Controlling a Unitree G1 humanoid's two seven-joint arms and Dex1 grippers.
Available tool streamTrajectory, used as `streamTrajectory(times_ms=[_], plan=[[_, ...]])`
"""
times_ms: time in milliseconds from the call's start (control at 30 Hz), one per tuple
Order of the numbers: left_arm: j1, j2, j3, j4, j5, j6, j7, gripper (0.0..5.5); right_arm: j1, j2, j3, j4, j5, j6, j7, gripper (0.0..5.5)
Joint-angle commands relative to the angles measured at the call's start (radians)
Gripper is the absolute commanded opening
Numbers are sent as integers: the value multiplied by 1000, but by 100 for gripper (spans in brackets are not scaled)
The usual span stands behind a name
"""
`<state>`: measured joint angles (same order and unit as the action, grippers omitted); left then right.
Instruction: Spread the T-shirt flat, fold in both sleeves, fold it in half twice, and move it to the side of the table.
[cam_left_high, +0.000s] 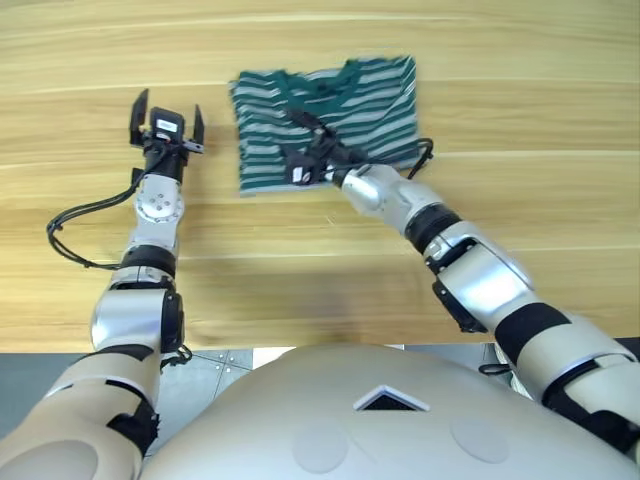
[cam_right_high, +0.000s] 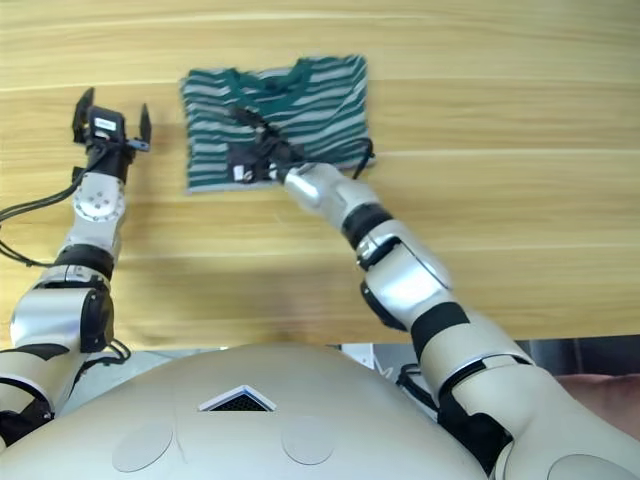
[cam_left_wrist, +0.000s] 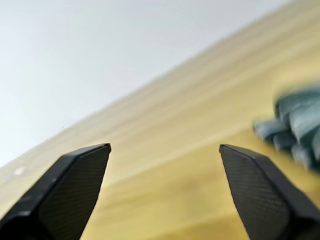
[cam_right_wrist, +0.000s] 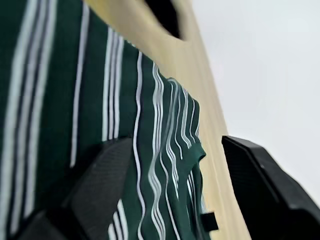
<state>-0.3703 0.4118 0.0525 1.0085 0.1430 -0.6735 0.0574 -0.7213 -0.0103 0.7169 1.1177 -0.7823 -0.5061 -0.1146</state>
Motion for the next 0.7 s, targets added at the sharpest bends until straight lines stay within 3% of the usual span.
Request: streamTrajectory(times_ms=[33, 133, 200, 300, 433, 500, 700], plan=[[29, 5, 13, -108, -15, 0, -6, 404, 64, -97, 61, 83, -41, -10, 165, 332], [32, 10, 4, -138, -6, 17, -16, 404, 80, -191, 72, 33, -30, -92, 236, 332], [32, 15, -11, -154, 8, 22, -33, 404, 133, -333, 75, -90, -16, -200, 295, 332], [40, 21, -48, -203, 37, 23, -72, 404, 325, -647, 31, -427, 119, -347, 442, 332], [69, 22, -134, -296, 117, 21, -136, 404, 574, -973, -96, -826, 350, -341, 513, 332], [53, 5, -165, -321, 138, 26, -155, 404, 606, -996, -182, -921, 440, -321, 488, 332], [-25, -49, -264, -337, 209, 23, -196, 404, 640, -855, -441, -1200, 859, -214, 384, 332]])
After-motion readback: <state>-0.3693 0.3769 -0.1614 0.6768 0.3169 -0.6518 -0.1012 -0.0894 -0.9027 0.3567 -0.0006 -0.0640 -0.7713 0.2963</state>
